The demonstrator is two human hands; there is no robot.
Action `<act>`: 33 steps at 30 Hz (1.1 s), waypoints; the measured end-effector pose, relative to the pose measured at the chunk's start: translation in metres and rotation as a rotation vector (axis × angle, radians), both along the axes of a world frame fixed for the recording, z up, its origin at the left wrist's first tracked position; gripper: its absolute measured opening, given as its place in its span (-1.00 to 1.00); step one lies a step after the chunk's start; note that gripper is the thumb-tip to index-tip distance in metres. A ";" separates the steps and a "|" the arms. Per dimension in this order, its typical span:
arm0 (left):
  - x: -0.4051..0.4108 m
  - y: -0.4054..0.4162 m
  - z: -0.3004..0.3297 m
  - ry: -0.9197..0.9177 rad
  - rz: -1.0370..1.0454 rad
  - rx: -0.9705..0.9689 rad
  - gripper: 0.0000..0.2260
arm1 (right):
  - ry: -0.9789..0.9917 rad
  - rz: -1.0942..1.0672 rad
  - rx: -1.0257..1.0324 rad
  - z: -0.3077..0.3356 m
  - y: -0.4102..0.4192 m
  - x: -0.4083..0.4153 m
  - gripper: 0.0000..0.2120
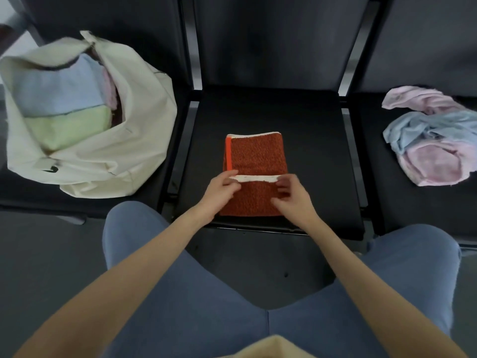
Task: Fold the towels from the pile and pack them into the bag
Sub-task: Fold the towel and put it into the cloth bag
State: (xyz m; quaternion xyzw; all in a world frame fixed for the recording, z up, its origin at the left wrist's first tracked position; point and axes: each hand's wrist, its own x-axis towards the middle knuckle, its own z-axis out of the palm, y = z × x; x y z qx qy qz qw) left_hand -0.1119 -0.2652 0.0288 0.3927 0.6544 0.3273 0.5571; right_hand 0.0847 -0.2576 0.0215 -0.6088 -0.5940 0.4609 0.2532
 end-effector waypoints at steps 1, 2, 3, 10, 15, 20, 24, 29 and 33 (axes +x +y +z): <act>-0.005 -0.004 -0.005 0.201 -0.178 0.111 -0.65 | -0.120 0.153 0.100 -0.001 0.000 0.004 -0.51; -0.011 -0.008 -0.010 0.391 -0.353 0.201 -0.67 | -0.212 0.292 0.155 -0.004 0.001 0.008 -0.49; -0.015 -0.012 -0.014 0.563 -0.518 0.271 -0.66 | -0.292 0.422 0.183 -0.008 0.002 0.011 -0.45; -0.021 -0.014 -0.030 1.115 -0.906 0.503 -0.52 | -0.854 0.669 0.298 -0.023 0.006 0.011 -0.18; -0.020 -0.006 -0.024 1.059 -0.873 0.481 -0.79 | -0.812 0.601 0.368 -0.021 0.014 0.011 -0.39; -0.020 -0.019 0.007 0.612 -0.679 0.348 -0.93 | -0.650 0.571 0.182 0.006 0.015 0.026 -0.79; -0.028 -0.020 0.017 0.313 -0.469 0.227 -0.96 | -0.382 0.459 -0.061 0.037 0.026 0.035 -0.98; -0.027 -0.004 0.001 0.109 -0.027 0.099 -0.93 | 0.049 0.107 -0.209 0.026 0.041 0.033 -0.92; -0.023 0.009 -0.015 0.014 0.241 0.081 -0.89 | 0.192 -0.106 -0.220 0.005 0.045 0.024 -0.66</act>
